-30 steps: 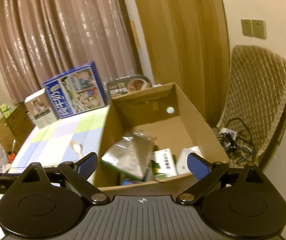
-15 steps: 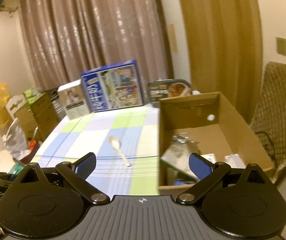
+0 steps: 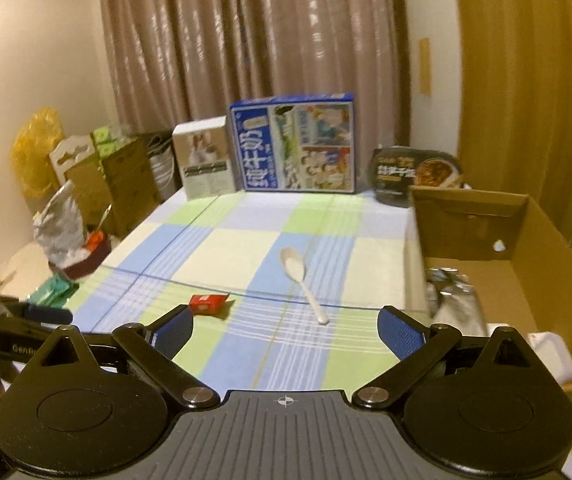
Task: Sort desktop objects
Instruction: 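Move both tools back toward the red candy packet and white spoon, then grasp the red candy packet with the left tool while the right grasps the white spoon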
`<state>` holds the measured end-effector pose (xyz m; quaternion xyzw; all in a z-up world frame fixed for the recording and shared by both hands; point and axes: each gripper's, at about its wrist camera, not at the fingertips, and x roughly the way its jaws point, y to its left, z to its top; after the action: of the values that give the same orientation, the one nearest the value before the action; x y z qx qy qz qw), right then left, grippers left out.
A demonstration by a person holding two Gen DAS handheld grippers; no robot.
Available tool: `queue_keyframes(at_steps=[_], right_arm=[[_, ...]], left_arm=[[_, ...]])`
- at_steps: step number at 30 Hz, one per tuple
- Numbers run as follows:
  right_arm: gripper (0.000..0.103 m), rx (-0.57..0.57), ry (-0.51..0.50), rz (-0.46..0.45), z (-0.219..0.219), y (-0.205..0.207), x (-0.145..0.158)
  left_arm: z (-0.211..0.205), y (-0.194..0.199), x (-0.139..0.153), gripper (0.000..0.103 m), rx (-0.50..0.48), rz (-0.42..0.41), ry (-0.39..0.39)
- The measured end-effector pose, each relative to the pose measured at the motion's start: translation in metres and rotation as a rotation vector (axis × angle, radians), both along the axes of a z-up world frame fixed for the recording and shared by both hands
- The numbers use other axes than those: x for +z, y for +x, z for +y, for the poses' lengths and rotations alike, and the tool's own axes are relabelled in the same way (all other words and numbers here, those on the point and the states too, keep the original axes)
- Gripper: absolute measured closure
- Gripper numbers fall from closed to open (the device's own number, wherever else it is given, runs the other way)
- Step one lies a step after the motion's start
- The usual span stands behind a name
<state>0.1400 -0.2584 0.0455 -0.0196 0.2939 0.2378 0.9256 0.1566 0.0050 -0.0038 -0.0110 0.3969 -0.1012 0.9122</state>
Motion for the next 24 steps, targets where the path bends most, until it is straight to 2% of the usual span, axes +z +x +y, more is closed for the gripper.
queue_keyframes(at_steps=[8, 10, 14, 17, 24], right_arm=[[0.007, 0.028, -0.056, 0.051, 0.023, 0.046, -0.046], [0.008, 0.02, -0.074, 0.068, 0.027, 0.061, -0.059], [0.02, 0.015, -0.101, 0.103, 0.032, 0.09, -0.081], [0.024, 0.017, -0.114, 0.11, 0.036, 0.108, -0.092], [0.025, 0.029, -0.132, 0.098, 0.044, 0.145, -0.114]], left_arm=[[0.006, 0.051, -0.032, 0.008, -0.046, -0.002, 0.038], [0.007, 0.066, -0.044, 0.008, -0.048, 0.014, 0.023], [0.009, 0.093, -0.067, 0.008, -0.036, 0.03, -0.019], [0.009, 0.112, -0.082, 0.008, -0.023, 0.041, -0.062], [-0.006, 0.155, -0.107, 0.01, -0.033, 0.052, -0.067]])
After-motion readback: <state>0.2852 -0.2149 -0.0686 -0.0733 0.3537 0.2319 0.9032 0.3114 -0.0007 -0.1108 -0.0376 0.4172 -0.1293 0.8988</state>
